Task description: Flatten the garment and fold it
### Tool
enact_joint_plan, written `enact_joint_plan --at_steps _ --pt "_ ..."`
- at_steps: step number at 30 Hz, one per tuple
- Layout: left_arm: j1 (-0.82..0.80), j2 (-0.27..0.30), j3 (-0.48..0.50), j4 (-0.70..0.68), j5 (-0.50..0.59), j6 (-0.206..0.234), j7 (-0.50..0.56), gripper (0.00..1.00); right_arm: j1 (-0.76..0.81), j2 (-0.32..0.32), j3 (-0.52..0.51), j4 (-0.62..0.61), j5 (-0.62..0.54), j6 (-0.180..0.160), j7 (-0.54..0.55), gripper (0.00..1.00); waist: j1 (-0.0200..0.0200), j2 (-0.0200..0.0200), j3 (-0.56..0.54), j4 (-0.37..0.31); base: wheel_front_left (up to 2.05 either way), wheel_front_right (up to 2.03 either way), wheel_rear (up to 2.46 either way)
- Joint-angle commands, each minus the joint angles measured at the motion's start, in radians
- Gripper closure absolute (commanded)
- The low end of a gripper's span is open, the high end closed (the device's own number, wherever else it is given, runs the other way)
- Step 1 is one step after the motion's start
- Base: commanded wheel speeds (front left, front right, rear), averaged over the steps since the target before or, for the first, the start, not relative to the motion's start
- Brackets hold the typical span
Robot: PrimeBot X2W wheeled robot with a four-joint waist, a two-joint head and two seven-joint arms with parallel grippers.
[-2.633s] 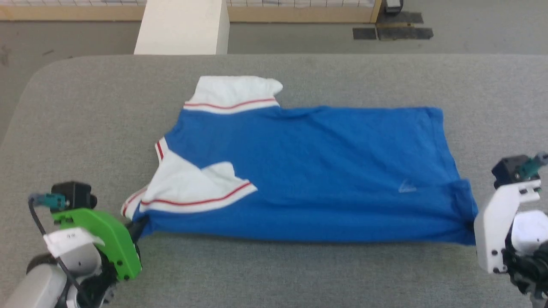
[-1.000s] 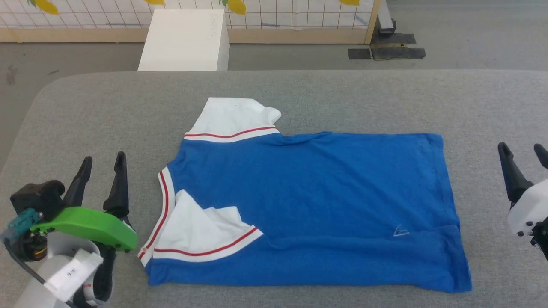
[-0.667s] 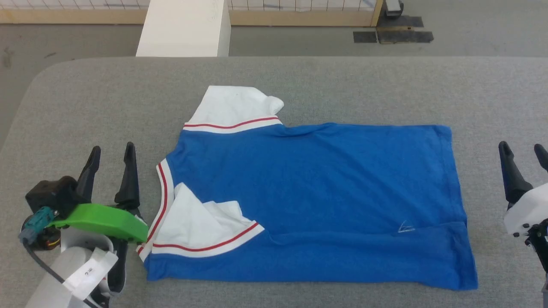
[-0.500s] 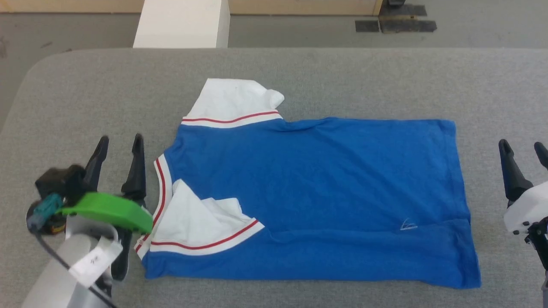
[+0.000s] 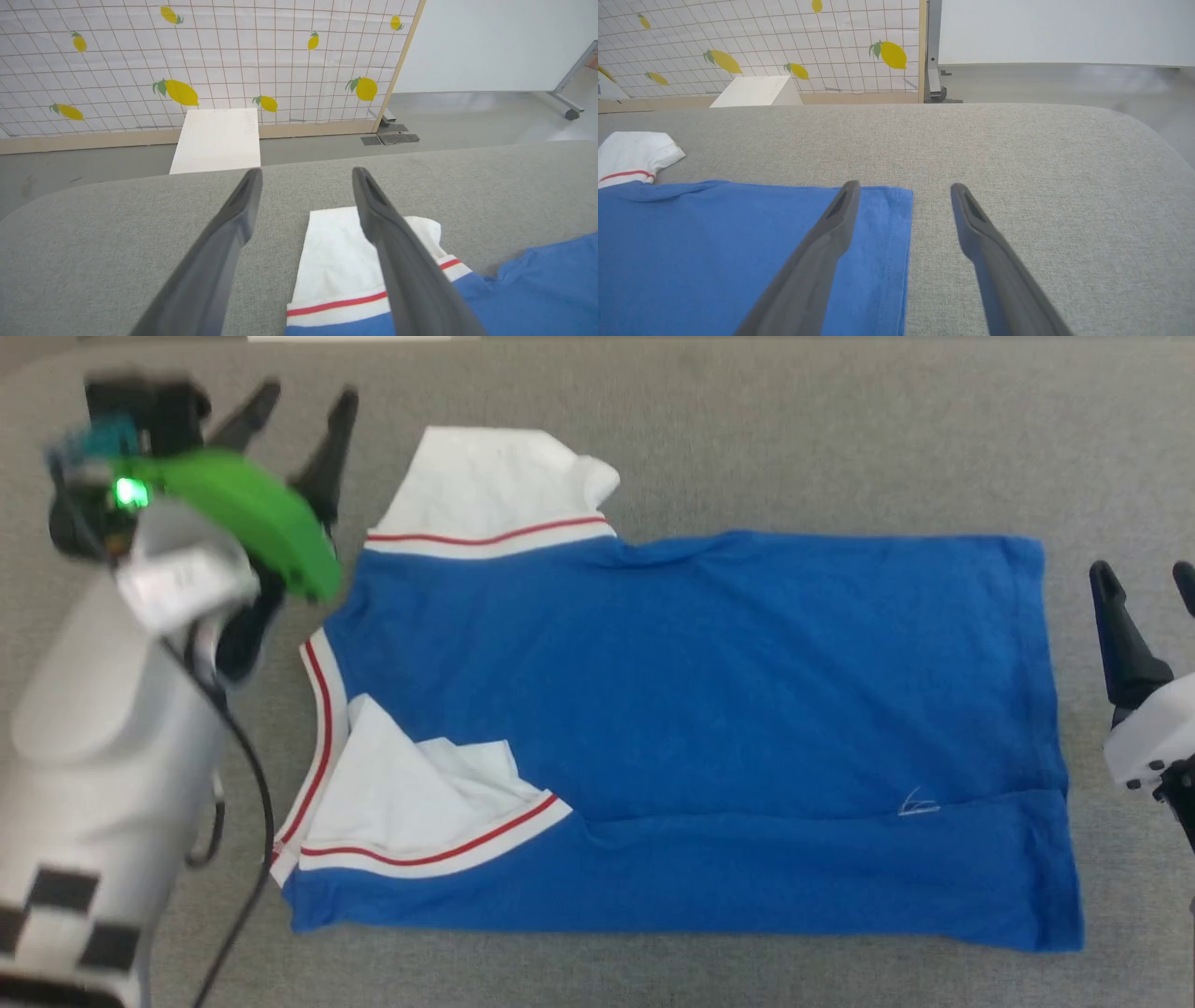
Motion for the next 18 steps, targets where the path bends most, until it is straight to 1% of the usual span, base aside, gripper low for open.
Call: enact_joint_plan --at_steps 1,4,9,14,18 --pt "-0.061 -0.009 -0.005 0.033 -0.016 -0.01 0.033 0.0 -0.021 -0.004 0.005 -0.013 0.0 -0.001 0.005 0.0 -0.0001 0.0 0.07 -0.01 0.0 0.0 0.0" --pt "-0.169 -0.023 -0.025 0.111 -0.043 -0.021 0.127 0.0 -0.029 -0.003 0.014 -0.034 0.0 -0.001 0.016 0.0 -0.0001 0.0 0.108 -0.022 0.0 0.0 0.0" --pt "-0.294 -0.036 -0.056 0.235 -0.067 -0.02 0.31 0.0 -0.036 0.001 0.029 -0.065 0.0 -0.001 0.033 0.0 -0.0001 0.0 0.16 -0.049 0.0 0.0 0.0" --pt "-0.379 -0.061 -0.077 0.328 -0.087 0.024 0.501 0.0 -0.03 0.001 0.024 -0.102 0.0 -0.001 0.044 0.0 -0.0001 0.0 0.209 -0.067 0.0 0.0 0.0" --pt "-0.411 -0.073 -0.096 0.362 -0.086 0.056 0.595 0.0 -0.019 0.004 0.012 -0.123 -0.001 -0.001 0.048 0.0 -0.0001 0.0 0.236 -0.076 0.0 0.0 0.0"
